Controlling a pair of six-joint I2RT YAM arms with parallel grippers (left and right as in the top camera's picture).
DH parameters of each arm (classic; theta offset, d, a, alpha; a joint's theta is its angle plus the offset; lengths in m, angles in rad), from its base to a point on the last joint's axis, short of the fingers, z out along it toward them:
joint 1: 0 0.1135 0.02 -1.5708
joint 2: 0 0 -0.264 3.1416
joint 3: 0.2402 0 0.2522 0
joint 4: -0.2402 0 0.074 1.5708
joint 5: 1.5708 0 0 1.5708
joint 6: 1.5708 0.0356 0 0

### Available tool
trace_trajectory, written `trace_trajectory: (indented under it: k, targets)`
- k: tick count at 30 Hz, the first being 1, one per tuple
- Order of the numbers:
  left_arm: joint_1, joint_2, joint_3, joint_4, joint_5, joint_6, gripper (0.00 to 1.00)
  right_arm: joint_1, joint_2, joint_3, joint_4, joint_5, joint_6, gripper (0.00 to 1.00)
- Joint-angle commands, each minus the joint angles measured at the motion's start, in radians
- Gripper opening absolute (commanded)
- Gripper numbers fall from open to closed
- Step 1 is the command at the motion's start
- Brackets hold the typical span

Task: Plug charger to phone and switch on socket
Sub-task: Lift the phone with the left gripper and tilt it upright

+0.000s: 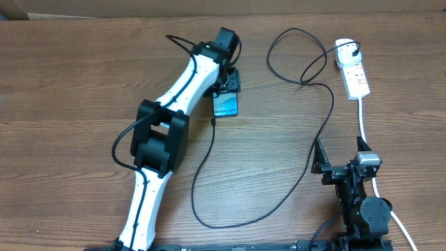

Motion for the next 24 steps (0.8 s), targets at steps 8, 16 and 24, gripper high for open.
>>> trace_trajectory:
  k: [8,16,24]
  targets:
    - [0.106,-0.170,0.004,-0.002,0.366,-0.019,0.62,0.005,-0.008,-0.011,0.006,-0.005,0.006,1.00]
    - [0.196,-0.180,0.004,-0.002,0.739,-0.075,0.63,0.005,-0.008,-0.011,0.006,-0.005,0.006,1.00]
    - [0.259,-0.180,0.004,0.000,1.024,-0.126,0.62,0.005,-0.008,-0.011,0.006,-0.005,0.006,1.00]
